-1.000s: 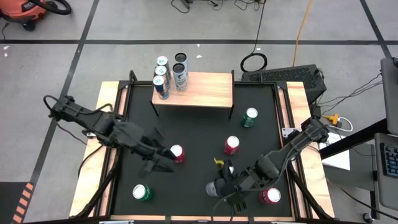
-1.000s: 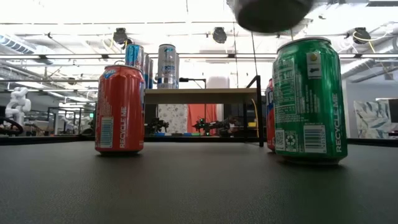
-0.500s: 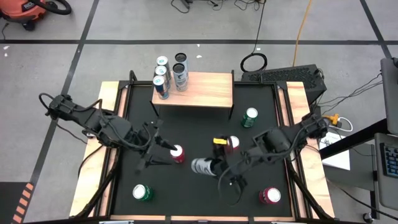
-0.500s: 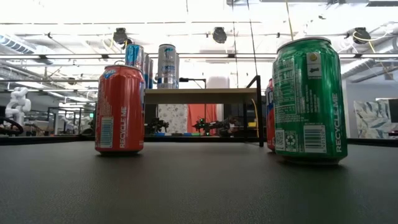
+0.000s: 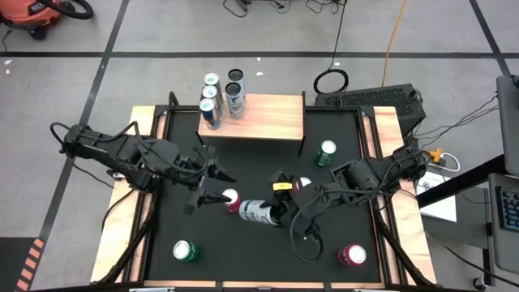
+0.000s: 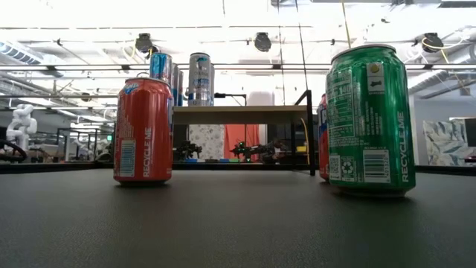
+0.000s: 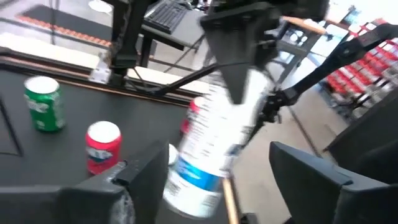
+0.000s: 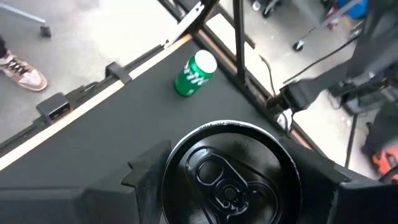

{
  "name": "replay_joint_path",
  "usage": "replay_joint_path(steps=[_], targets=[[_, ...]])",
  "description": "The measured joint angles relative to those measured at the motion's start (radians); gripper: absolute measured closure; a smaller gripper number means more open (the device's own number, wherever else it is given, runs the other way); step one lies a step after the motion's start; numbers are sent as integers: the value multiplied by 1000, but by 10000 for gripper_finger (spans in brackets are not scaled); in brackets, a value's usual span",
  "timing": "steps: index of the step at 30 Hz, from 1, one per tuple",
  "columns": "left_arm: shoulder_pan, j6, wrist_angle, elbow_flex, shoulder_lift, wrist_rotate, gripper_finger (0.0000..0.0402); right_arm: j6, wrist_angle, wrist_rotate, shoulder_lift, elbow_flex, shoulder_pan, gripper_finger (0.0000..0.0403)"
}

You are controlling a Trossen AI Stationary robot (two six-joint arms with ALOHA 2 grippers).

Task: Place canned beverage on shelf
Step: Put the white-blue soda can on the shelf

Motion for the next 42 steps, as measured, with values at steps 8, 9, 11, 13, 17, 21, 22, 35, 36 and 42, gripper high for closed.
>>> replay_joint_path(steps=[8,9,11,13,17,21,22,35,36,42], targets=[[47,11,-4,0,10,125,52,-46,43,-2,0,0,-2,165],[54,10,-5,0,16,154,49,-53,43,-1,0,0,-2,165],[61,10,-7,-1,31,204,47,-66,42,1,0,0,-4,165],[65,20,-8,-1,46,228,47,-76,44,2,0,0,-6,165],[70,78,-9,-1,74,212,47,-77,58,3,0,0,-15,165],[86,85,9,-1,94,199,47,-77,60,4,0,0,-24,165],[89,86,10,-1,101,198,47,-77,60,3,0,0,-25,165],[115,67,113,-1,175,326,47,-75,57,-3,4,0,-38,165],[115,75,112,-1,180,328,47,-75,57,-7,4,0,-40,165],[115,137,158,-1,214,331,47,-75,59,-21,4,0,-48,165]])
